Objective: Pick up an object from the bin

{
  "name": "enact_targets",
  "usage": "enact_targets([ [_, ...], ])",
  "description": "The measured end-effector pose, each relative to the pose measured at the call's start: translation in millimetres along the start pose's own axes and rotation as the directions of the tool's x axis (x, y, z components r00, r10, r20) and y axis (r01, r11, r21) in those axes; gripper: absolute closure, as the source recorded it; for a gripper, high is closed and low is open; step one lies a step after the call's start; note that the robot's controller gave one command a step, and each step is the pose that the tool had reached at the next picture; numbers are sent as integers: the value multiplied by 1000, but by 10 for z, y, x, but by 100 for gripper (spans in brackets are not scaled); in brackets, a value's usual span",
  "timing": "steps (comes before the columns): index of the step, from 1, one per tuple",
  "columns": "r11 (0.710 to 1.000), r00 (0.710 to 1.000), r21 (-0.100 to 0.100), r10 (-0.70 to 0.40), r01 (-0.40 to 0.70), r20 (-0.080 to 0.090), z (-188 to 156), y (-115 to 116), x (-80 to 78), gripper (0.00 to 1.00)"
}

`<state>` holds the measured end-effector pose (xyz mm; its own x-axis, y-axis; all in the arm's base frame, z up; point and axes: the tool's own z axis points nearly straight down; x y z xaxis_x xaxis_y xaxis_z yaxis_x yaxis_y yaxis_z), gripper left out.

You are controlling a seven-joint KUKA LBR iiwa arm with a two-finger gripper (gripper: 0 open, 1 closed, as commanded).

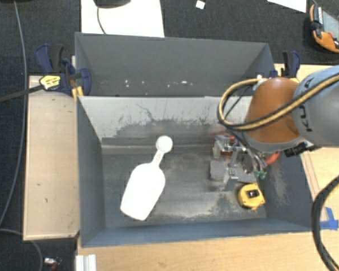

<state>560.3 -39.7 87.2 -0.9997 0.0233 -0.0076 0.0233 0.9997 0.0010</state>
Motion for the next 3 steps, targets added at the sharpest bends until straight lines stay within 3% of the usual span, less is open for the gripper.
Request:
enact_targets([
  [1, 964, 964, -3, 266, -266, 13, -761, -17, 19, 0],
  [2, 1000, 1000, -1, 15, -15, 26, 148, -8, -62, 0],
  [3, 935, 934, -12, 356, -356, 29, 110, 64, -7, 0],
])
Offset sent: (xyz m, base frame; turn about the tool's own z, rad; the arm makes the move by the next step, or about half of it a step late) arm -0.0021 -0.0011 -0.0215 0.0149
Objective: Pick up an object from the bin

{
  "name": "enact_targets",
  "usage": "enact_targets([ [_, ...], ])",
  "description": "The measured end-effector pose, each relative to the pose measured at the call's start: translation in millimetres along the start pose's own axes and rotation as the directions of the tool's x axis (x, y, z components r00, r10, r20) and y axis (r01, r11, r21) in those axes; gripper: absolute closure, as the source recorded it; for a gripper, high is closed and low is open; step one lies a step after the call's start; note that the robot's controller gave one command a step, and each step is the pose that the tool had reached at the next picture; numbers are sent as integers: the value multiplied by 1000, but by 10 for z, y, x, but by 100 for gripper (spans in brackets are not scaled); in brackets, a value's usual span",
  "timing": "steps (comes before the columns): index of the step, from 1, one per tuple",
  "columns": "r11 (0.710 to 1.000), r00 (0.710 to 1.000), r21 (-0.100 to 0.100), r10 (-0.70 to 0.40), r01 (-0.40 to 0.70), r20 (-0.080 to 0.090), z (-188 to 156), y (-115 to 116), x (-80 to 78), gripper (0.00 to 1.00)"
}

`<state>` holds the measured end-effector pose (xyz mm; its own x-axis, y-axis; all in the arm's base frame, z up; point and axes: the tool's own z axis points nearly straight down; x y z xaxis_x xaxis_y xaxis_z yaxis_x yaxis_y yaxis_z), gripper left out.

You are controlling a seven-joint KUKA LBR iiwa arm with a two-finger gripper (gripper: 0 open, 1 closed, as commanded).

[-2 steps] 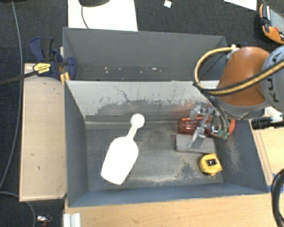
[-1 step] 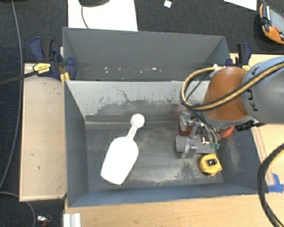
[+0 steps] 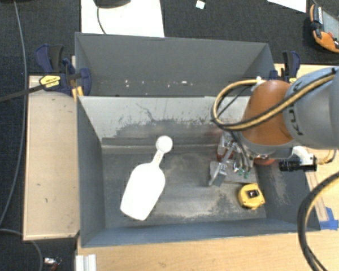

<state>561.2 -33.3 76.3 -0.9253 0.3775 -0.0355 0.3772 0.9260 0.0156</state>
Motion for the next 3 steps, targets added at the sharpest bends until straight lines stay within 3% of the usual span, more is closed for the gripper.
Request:
enact_targets([
  [1, 946, 946, 0, -324, 324, 2, 7, -36, -82, 100],
  [2, 946, 946, 0, -324, 324, 2, 7, -36, -82, 100],
  [3, 946, 946, 0, -324, 324, -11, -126, -45, -52, 100],
])
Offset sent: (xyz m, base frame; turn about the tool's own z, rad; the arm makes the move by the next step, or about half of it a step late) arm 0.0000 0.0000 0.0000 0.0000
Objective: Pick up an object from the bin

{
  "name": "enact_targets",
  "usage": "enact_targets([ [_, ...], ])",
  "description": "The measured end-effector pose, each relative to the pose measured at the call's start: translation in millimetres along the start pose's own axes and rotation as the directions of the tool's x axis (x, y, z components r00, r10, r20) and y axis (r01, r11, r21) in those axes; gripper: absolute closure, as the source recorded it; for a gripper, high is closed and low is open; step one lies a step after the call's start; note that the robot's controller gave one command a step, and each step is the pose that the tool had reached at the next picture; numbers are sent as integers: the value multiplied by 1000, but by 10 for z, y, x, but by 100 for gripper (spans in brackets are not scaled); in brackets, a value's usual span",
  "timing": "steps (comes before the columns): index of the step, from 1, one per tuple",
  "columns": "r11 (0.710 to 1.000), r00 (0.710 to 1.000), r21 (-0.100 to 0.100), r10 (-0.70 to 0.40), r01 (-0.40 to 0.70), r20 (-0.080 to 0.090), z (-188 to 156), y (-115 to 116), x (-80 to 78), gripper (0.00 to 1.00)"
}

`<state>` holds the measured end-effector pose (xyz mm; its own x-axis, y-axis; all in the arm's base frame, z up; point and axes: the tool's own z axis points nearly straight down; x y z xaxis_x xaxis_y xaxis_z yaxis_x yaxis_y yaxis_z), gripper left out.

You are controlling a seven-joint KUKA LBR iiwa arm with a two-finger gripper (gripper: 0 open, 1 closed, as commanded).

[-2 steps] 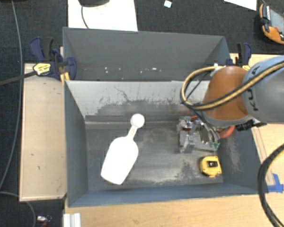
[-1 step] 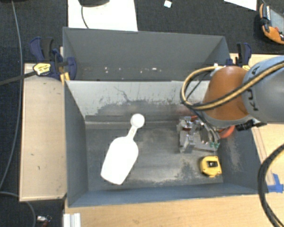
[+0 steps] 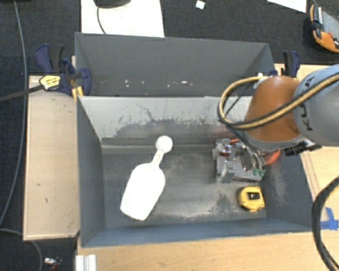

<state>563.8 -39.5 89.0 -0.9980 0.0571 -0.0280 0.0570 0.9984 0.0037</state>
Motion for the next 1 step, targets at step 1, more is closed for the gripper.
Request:
enact_targets([
  [1, 1000, 1000, 0, 0, 0, 2, -413, 1, -20, 100],
])
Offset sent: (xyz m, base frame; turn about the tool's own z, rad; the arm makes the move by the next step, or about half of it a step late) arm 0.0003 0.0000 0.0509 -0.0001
